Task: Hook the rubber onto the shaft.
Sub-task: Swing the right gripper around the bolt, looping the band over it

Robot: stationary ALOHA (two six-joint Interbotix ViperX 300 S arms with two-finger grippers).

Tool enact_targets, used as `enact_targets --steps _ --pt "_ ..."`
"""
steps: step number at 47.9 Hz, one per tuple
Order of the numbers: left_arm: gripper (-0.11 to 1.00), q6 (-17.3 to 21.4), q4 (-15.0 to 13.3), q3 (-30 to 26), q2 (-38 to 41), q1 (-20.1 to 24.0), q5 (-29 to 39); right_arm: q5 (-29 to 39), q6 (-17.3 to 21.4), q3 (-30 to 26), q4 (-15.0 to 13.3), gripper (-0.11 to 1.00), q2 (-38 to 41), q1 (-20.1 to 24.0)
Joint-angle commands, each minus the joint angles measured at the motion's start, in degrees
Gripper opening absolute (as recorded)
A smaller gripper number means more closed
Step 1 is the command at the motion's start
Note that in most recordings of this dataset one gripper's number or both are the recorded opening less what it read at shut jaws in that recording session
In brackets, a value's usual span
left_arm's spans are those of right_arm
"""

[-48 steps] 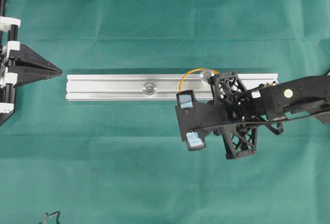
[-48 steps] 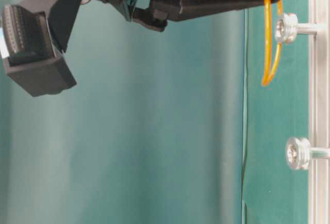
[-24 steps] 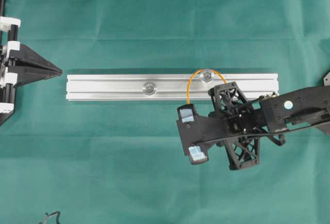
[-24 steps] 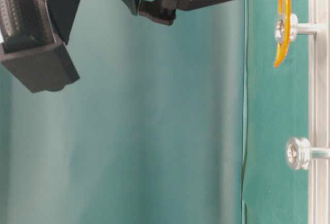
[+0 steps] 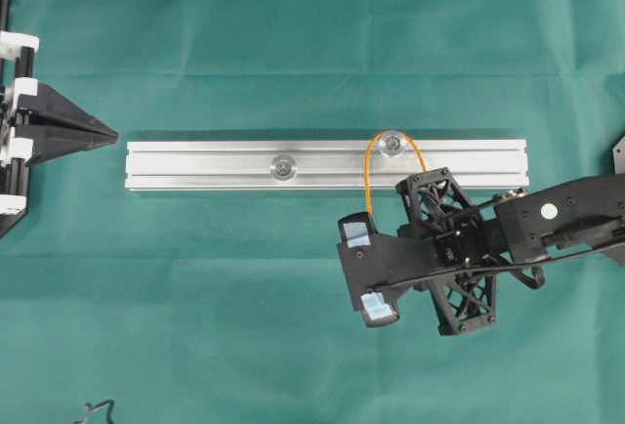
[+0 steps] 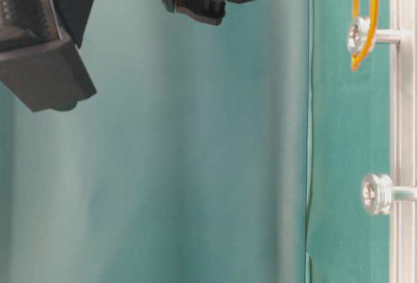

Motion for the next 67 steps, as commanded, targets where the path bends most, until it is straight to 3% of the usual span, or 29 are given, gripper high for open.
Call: enact_targets --steps 1,12,34,45,56,63,67 --pt "0.00 0.0 0.0 -1.8 0.4 -0.1 -0.3 -0.3 1.2 -1.6 0.3 0.07 -0.6 0.5" --pt "0.00 0.0 0.0 -1.8 0.4 -0.1 -0.3 -0.7 11.2 -1.6 0.1 0.07 -0.6 0.4" --pt "0.00 0.0 0.0 -1.9 0.4 -0.1 -0.3 -6.8 36.7 -3.2 -0.2 0.07 0.7 0.1" --pt "0.00 0.0 0.0 -1.8 0.4 -0.1 -0.3 -6.7 44.4 -4.4 -0.2 0.07 2.2 0.0" --pt "0.00 0.0 0.0 -1.9 0.4 -0.1 -0.2 -6.5 55.9 -5.3 -0.3 0.07 3.3 -1.0" --pt "0.00 0.0 -0.1 -1.9 0.4 -0.1 -0.3 -5.4 62.1 -5.3 -2.1 0.07 3.5 -1.2" --pt "0.00 0.0 0.0 -2.0 0.4 -0.1 -0.2 -4.9 63.8 -5.3 -2.9 0.07 3.4 -1.2"
